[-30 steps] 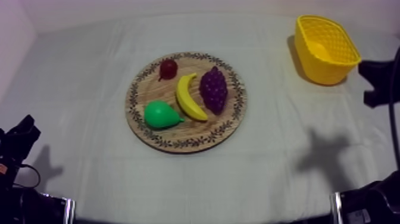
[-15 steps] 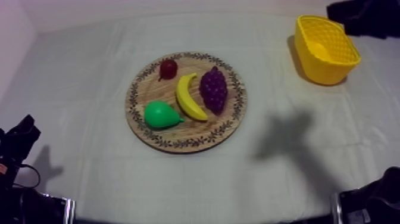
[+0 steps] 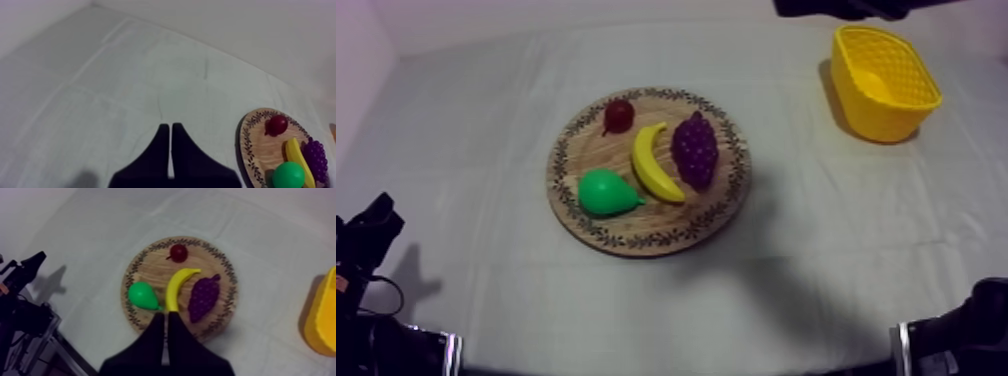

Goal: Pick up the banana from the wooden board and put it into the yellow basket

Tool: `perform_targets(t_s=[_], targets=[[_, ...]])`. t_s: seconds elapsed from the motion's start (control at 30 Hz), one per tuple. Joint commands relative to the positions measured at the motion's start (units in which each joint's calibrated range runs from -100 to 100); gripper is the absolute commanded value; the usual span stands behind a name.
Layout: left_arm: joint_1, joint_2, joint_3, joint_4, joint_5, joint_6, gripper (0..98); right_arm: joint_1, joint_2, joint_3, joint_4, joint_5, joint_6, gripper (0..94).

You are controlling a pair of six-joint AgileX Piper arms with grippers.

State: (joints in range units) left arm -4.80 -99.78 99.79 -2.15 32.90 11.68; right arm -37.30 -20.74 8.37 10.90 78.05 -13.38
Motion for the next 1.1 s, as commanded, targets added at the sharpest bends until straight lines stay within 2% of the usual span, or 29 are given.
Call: perform_targets(t_s=[0.0, 0.23, 0.53, 1.07], targets=[[0.0, 0.0, 0.0, -0.03, 0.0, 0.0, 0.1, -1.2, 3.2, -3.9, 0.5, 1.6, -1.8, 0.6], [0.0, 0.0, 0.0, -0.03, 0.0, 0.0, 0.1, -1.8, 11.5, -12.2, 1.9, 4.0, -3.5, 0.3], [0.0, 0.0, 0.0, -0.03, 0.0, 0.0, 0.1, -1.5, 21.1, -19.6, 3.1, 7.1, -3.6, 0.3], [0.0, 0.0, 0.0, -0.03, 0.0, 0.0, 0.1, -1.6, 33.0, -26.7, 2.1, 14.1, -5.4, 0.8]])
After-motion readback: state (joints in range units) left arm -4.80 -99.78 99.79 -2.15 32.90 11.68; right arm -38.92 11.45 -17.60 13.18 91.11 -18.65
